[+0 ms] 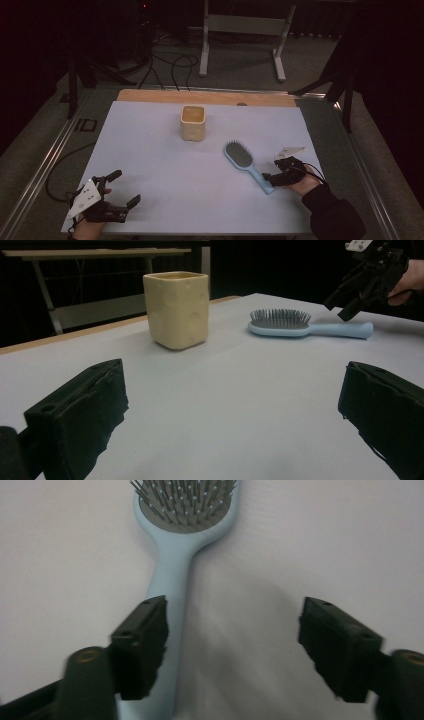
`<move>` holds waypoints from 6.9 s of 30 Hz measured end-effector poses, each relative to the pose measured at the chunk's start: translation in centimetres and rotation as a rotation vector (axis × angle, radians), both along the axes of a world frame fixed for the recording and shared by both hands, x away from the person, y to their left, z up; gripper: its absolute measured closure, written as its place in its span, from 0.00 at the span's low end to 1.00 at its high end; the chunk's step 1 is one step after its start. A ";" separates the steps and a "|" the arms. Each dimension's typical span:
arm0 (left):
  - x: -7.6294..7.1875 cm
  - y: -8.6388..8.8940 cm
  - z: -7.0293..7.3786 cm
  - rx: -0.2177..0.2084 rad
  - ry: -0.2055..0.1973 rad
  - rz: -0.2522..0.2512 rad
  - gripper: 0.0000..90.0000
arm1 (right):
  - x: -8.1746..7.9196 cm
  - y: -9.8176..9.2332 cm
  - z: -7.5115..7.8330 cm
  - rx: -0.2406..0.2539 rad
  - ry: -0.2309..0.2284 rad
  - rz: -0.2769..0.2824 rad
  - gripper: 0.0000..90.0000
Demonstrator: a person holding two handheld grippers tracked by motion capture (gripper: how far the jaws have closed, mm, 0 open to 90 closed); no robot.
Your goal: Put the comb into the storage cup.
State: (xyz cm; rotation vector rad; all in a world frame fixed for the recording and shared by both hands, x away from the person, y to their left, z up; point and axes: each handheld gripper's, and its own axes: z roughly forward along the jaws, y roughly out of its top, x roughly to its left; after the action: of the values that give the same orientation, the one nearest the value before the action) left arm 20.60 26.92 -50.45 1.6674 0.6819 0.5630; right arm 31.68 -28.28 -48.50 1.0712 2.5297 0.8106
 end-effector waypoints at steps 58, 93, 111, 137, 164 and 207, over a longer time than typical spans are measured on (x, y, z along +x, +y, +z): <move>-0.1 0.1 0.1 -0.019 0.000 -0.007 0.00 | 2.3 7.7 2.0 -0.129 0.271 -0.062 0.29; -0.1 0.2 0.1 -0.019 -0.001 -0.008 0.00 | 4.8 8.7 -0.6 -0.257 0.365 -0.110 0.70; -0.1 0.1 0.0 -0.019 0.003 -0.010 0.00 | 4.5 9.1 -0.7 -0.285 0.341 -0.085 0.78; 0.0 0.0 0.0 -0.006 0.004 -0.008 0.00 | 3.3 7.7 1.8 -0.076 0.178 -0.110 0.79; 0.0 0.0 0.0 -0.007 0.006 -0.003 0.00 | 2.8 7.8 5.5 0.095 0.014 -0.105 0.79; 0.0 0.1 0.0 -0.012 0.004 -0.003 0.00 | 5.0 11.9 8.7 0.287 -0.215 -0.070 0.79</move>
State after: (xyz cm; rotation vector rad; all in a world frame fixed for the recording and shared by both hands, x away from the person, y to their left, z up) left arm 20.55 27.01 -50.43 1.6584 0.6838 0.5524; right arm 36.71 -16.40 -39.75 1.0825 2.2312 1.2258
